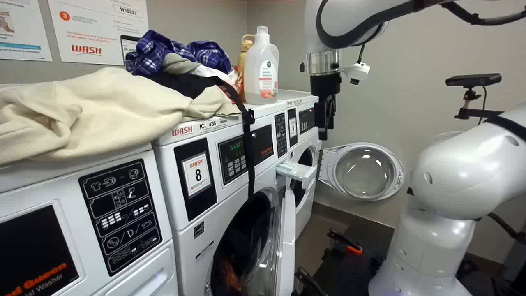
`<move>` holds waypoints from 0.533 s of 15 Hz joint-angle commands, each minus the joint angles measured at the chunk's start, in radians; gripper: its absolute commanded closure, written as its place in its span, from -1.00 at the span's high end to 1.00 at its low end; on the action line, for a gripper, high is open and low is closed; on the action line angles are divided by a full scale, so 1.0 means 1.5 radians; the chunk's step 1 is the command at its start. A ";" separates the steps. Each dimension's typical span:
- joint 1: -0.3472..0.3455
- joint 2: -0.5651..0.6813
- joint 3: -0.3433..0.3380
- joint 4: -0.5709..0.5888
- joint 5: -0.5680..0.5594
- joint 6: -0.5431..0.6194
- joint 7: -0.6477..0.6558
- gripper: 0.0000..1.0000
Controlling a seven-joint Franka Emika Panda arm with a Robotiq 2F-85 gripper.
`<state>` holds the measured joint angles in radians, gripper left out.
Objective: Pour the detergent into the washing machine.
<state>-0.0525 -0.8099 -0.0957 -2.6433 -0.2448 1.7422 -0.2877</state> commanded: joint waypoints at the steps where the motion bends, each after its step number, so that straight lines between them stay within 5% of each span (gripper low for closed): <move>1: 0.010 0.000 -0.007 0.001 -0.005 -0.003 0.005 1.00; 8: -0.006 0.086 -0.048 0.093 -0.056 0.044 -0.026 1.00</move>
<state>-0.0517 -0.7868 -0.1260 -2.6092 -0.2838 1.7683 -0.2880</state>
